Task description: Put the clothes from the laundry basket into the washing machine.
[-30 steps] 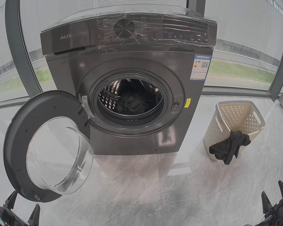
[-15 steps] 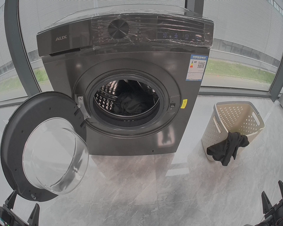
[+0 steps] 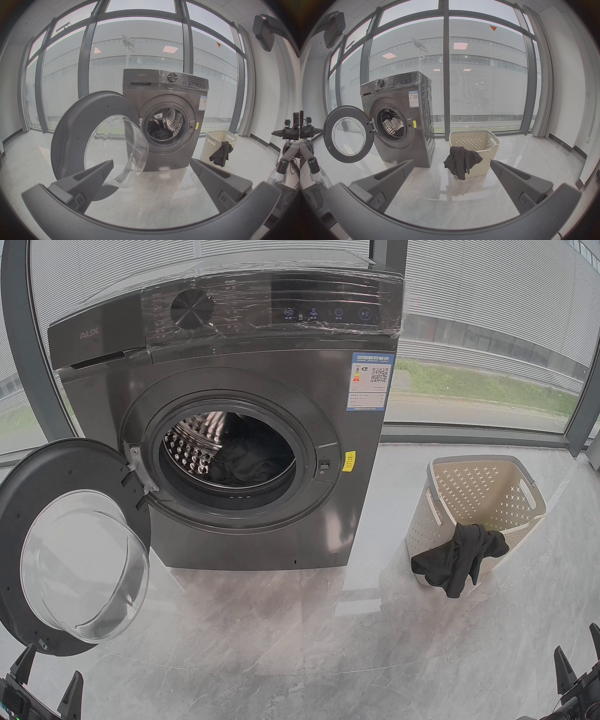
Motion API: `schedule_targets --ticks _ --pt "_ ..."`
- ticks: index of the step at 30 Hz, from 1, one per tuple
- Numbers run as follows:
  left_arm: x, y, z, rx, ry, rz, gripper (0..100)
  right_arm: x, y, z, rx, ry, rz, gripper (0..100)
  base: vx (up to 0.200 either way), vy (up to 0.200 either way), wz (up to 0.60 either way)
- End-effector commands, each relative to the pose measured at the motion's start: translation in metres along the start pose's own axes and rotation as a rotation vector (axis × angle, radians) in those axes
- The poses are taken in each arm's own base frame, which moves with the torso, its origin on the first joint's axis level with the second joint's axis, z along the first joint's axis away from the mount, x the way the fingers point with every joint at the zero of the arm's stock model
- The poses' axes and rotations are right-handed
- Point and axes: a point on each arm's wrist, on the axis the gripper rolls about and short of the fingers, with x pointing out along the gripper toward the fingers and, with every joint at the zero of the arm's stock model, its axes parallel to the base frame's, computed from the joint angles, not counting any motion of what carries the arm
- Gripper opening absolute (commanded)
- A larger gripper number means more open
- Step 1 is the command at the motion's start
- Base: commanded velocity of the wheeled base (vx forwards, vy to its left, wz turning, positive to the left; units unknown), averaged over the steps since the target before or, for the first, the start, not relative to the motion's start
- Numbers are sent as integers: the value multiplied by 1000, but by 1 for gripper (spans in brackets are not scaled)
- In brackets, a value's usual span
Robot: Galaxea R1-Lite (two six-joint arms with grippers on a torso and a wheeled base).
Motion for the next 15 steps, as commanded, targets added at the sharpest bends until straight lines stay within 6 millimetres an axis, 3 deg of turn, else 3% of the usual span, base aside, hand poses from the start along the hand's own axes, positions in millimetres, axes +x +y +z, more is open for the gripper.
schedule_targets --ticks 1,5,15 --pt "0 0 -5 -1 5 0 100 0 0 -4 0 2 1 100 0 0 0" --pt "0 0 -5 -1 5 0 100 0 0 -4 -2 2 1 100 0 0 0" --pt "0 0 -5 19 5 -6 100 0 0 -4 0 2 0 100 0 -200 0"
